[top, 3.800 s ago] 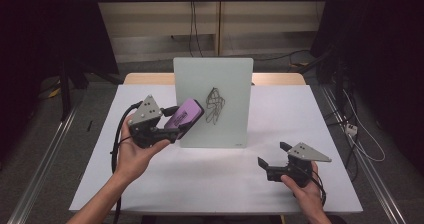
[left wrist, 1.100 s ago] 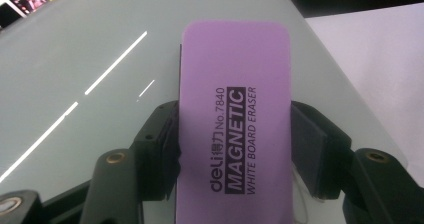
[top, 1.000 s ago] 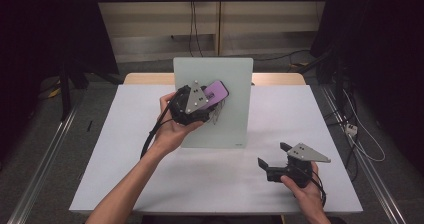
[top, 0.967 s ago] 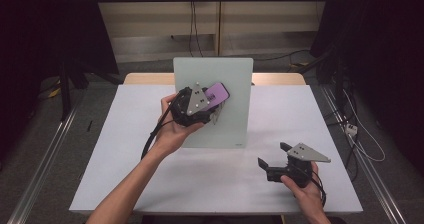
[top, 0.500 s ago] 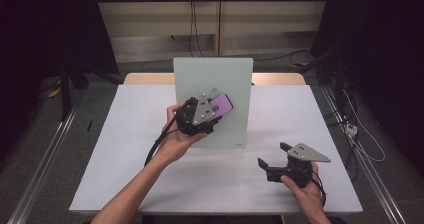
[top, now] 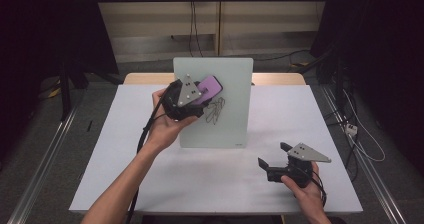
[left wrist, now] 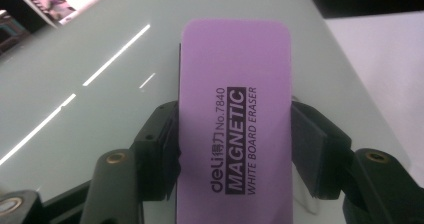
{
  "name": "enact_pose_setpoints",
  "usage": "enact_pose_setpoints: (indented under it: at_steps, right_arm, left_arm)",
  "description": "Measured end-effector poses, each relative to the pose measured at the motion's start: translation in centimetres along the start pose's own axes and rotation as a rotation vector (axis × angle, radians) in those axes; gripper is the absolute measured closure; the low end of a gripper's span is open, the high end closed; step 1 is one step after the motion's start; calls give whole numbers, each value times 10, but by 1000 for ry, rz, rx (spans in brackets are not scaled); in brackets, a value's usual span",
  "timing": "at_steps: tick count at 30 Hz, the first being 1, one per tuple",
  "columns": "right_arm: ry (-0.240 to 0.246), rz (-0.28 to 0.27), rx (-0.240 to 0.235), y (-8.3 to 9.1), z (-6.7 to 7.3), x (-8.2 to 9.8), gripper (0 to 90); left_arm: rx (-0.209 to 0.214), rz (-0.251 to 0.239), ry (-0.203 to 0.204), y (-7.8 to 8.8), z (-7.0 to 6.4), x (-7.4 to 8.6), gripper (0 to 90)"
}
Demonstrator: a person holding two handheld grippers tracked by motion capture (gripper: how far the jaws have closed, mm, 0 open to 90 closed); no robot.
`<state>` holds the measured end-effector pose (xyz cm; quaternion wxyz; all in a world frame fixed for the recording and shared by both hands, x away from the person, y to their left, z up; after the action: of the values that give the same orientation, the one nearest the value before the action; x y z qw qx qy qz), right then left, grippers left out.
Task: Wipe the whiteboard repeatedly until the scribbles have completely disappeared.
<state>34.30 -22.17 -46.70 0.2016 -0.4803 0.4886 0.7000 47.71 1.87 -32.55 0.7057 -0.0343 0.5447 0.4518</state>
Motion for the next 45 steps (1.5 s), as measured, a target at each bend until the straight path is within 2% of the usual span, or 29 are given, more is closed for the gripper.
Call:
enact_pose_setpoints:
  at_steps: [1,4,11,16,20,24,26,31,33,35,36,38,41,45]
  right_arm:
    - [-1,-1,0,0,0,0,45]
    - [-1,0,0,0,0,0,45]
    - [2,-1,0,1,0,0,45]
    - [1,-1,2,1,0,0,45]
    - [3,0,0,0,0,0,45]
    - [-3,-2,2,1,0,0,45]
    - [-4,-2,2,1,0,0,45]
    - [2,-1,-1,1,0,0,45]
    - [-1,-2,-1,1,0,0,45]
    - [-2,-2,0,1,0,0,44]
    - [-2,-2,-1,1,0,0,44]
    - [4,0,-3,1,1,0,45]
    - [4,0,-3,0,1,0,44]
    - [5,-1,-3,1,1,0,45]
  left_arm:
    - [-3,-3,9,1,3,-1,414]
    - [-9,9,-8,0,1,1,414]
    - [52,43,-38,-12,-24,13,412]
    - [105,87,-71,-21,-49,30,411]
    - [122,104,-77,-25,-59,38,411]
    - [137,123,-63,-23,-56,35,412]
    - [116,106,-60,-22,-50,29,411]
    - [79,71,-21,-14,-27,10,412]
    - [41,47,-14,-10,-15,2,411]
    - [31,32,10,-8,-8,-3,411]
    - [31,28,15,-8,-7,-4,411]
    - [19,34,0,-10,-10,-2,411]
    - [34,56,-26,-15,-21,4,410]
    - [56,74,-35,-24,-39,13,409]
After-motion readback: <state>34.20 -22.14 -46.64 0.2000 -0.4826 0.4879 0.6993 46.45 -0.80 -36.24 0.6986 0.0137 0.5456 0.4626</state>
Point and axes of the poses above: each handheld gripper's, and its own axes: y roughly backward along the jaws, x roughly out of its underside, z roughly to its left, the point moved 8 cm from there along -y, roughly forward along the jaws, and after that the axes turned 5 degrees about z, right-handed, at the moved point
